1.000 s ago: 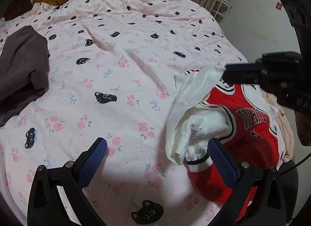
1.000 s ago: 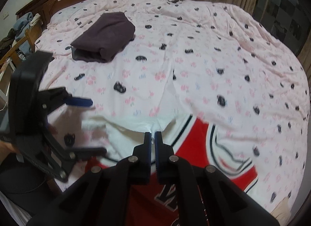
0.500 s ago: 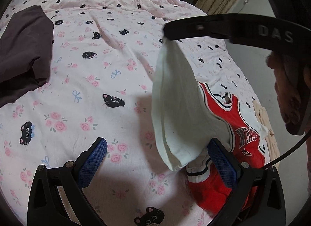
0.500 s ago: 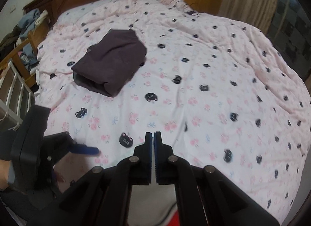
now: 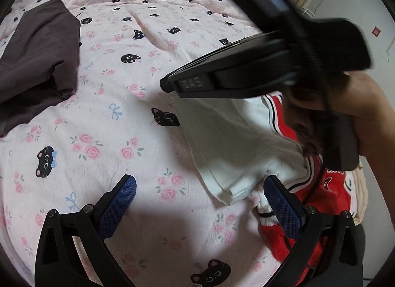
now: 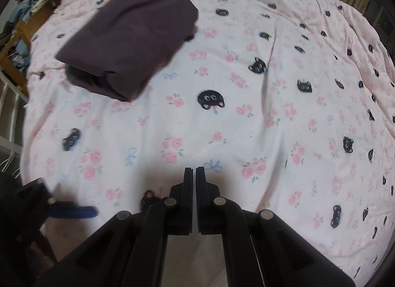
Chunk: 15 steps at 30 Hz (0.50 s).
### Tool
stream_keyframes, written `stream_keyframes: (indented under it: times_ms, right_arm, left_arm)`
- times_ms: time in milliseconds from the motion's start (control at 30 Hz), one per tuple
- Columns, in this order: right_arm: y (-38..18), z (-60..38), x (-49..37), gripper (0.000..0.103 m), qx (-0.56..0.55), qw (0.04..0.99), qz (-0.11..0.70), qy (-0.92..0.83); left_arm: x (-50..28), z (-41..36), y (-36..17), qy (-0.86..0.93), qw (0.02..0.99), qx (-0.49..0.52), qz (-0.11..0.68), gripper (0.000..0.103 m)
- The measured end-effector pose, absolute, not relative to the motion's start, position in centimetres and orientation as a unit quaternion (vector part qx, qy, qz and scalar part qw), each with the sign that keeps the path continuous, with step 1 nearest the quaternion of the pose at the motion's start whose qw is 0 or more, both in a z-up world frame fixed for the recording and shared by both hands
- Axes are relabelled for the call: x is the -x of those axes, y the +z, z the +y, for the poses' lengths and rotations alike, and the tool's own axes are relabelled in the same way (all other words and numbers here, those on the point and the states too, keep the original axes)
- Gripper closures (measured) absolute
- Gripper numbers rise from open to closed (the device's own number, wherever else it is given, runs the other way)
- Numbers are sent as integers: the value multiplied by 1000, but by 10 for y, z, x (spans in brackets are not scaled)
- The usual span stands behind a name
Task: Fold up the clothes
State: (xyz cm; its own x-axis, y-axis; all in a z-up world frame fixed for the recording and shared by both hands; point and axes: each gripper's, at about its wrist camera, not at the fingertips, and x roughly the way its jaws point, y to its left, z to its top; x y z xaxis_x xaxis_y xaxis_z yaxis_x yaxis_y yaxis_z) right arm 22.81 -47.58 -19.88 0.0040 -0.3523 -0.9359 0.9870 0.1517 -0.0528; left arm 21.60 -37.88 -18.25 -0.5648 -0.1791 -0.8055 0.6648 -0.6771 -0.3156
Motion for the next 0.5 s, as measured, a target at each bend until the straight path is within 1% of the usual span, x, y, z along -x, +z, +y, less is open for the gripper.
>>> stream_keyframes:
  times_ms: [67,133,200,233,267,300,400,500]
  right_arm:
    - [-204,-477,-225,96,-360,612,445,-546]
    - [-202,-474,-222,93,-358,610,441,-552]
    - [-192,-466,-216,78,-353,614,429,-561]
    - [-185,-461,-211,74,-351,617,420,-566]
    - [-176,-453,-203,64,-345,619,410,-575]
    - [-168,-446,-196,60,-339,619,403,-582]
    - [-148,-421,-167,59,-332,620,394,-592]
    - [-134,-392,-130,59,-331,604,402,-604]
  left_arm:
    - [-216,-378,-184,-828,254,-394,308,1]
    - [-217,-379,-184,-829,251,-395,308,1]
    - [-217,-379,-184,-829,250,-393,309,1]
    - [-218,-379,-183,-830,249,-392,310,1]
    - [-218,-379,-182,-830,248,-390,311,1]
    - [-218,-378,-182,-831,247,-389,313,1]
    - [-218,-376,-177,-834,242,-383,315,1]
    - [-221,-370,-162,-843,259,-378,283,1]
